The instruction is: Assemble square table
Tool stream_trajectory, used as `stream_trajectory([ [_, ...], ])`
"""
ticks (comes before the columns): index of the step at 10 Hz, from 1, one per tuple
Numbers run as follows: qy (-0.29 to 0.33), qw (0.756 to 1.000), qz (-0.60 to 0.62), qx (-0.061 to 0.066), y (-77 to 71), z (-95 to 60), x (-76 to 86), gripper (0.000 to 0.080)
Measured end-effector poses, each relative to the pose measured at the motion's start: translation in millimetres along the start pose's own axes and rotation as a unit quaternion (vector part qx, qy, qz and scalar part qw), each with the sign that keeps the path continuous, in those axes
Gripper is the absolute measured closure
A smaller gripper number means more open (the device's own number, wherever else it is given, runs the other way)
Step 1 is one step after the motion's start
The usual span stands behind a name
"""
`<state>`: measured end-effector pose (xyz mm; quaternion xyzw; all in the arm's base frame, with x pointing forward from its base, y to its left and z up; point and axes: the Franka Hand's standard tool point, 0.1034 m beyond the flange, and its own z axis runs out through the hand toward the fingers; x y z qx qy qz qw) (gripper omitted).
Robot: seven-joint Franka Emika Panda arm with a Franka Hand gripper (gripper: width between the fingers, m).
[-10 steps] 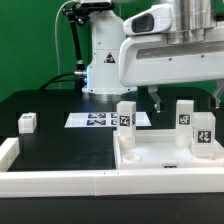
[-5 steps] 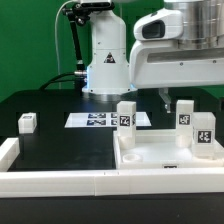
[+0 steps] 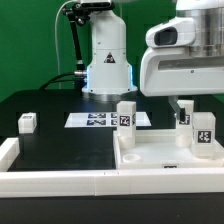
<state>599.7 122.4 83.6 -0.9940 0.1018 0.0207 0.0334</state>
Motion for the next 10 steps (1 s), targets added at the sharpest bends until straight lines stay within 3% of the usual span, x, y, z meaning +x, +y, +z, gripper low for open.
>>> stream_trajectory([
  [2, 0.0, 1.0, 0.0, -0.001, 0.5, -0.1, 0.4, 0.0151],
  [4, 0.0, 1.0, 0.001, -0.001, 1.5, -0.1, 0.8, 0.0393],
  [5, 0.0, 1.0, 0.001, -0.001, 1.8, -0.2, 1.0, 0.0393],
  [6, 0.0, 1.0, 0.001, -0.001, 2.1, -0.2, 1.1, 0.0508],
  [10, 0.001, 1.0, 0.026, 0.0, 1.8, 0.0, 0.9, 0.0508],
])
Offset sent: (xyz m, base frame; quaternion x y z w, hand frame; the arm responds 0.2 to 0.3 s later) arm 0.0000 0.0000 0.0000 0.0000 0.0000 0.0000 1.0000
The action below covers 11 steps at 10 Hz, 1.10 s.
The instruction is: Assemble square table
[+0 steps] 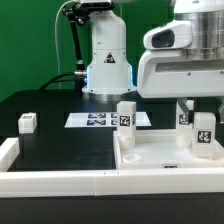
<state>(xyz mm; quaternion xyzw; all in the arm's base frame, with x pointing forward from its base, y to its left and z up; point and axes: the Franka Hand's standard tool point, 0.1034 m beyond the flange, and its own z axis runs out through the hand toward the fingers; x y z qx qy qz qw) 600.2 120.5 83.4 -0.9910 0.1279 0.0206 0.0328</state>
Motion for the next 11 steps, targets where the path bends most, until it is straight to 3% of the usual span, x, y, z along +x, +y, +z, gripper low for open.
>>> stream_trajectory([
  [2, 0.009, 0.991, 0.135, 0.003, -3.2, 1.4, -1.8, 0.0508],
  [3, 0.016, 0.985, 0.172, 0.012, -3.1, 1.5, -1.6, 0.0508],
  [6, 0.017, 0.953, 0.303, 0.016, -6.1, 1.8, -2.2, 0.0507],
  [7, 0.016, 0.932, 0.363, 0.017, -6.6, 2.0, -2.2, 0.0507],
  [9, 0.016, 0.915, 0.402, 0.018, -6.8, 2.1, -2.3, 0.0506],
  [10, 0.016, 0.919, 0.394, 0.017, -6.4, 2.2, -2.2, 0.0506],
  [11, 0.014, 0.927, 0.374, 0.012, -5.7, 2.3, -2.8, 0.0341],
])
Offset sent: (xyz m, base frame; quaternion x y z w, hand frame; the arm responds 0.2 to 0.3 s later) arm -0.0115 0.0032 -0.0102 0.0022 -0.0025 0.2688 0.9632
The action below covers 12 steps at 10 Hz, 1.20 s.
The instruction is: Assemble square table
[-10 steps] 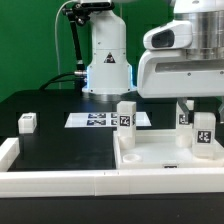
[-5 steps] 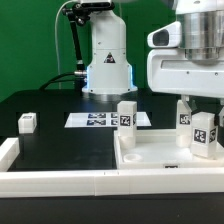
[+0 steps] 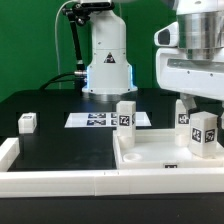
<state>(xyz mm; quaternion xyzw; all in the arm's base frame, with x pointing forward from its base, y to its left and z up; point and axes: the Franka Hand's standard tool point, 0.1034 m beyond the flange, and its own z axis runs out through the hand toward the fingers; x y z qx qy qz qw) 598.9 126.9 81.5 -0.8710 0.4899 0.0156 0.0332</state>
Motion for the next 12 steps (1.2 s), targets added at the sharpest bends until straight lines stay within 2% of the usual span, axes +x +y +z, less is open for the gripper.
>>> stream_trajectory([
  [1, -0.002, 0.999, -0.029, -0.012, 0.1, -0.4, -0.2, 0.0196],
  [2, -0.001, 0.997, -0.077, -0.013, -0.6, -0.8, 2.0, 0.0164],
  [6, 0.002, 0.965, -0.26, -0.02, 2.3, 0.9, 6.5, 0.0151],
  [9, 0.001, 0.942, -0.336, -0.02, 3.2, 0.7, 9.4, 0.0151],
  [11, 0.005, 0.911, -0.411, -0.022, 1.7, 1.1, 8.1, 0.0151],
  [12, 0.006, 0.888, -0.46, -0.025, 0.4, 0.8, 7.4, 0.0151],
])
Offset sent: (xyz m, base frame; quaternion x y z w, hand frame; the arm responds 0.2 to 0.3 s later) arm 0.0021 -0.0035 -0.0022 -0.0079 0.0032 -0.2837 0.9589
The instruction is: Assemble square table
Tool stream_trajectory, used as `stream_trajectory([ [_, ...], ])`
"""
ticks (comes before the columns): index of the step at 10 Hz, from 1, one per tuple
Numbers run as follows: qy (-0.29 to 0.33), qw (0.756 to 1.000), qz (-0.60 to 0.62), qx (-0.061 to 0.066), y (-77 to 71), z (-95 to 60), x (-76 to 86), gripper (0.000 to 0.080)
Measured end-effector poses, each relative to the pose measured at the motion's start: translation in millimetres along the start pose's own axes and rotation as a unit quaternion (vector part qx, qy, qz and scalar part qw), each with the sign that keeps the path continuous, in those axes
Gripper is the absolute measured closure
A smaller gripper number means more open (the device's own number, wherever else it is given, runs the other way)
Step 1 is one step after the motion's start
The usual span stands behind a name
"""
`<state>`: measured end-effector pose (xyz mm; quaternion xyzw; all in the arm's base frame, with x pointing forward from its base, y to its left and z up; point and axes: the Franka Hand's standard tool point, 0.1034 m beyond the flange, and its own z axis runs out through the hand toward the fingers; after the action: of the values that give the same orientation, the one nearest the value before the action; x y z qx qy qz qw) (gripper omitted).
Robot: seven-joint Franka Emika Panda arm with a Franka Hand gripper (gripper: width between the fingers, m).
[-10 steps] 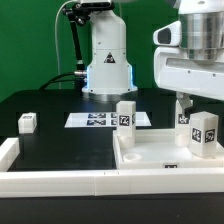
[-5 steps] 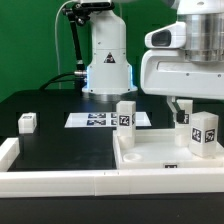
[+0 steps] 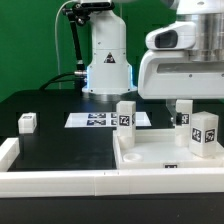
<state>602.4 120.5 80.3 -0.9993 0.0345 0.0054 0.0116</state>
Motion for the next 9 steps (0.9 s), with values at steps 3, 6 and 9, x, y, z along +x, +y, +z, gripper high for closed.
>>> stream_trajectory([
  [3, 0.002, 0.994, -0.113, -0.008, 3.4, -1.3, 3.3, 0.0151],
  [6, 0.003, 0.991, -0.131, -0.011, 5.1, -1.4, 3.8, 0.0174],
  [9, 0.003, 0.992, -0.124, -0.011, 5.5, -1.5, 4.0, 0.0509],
])
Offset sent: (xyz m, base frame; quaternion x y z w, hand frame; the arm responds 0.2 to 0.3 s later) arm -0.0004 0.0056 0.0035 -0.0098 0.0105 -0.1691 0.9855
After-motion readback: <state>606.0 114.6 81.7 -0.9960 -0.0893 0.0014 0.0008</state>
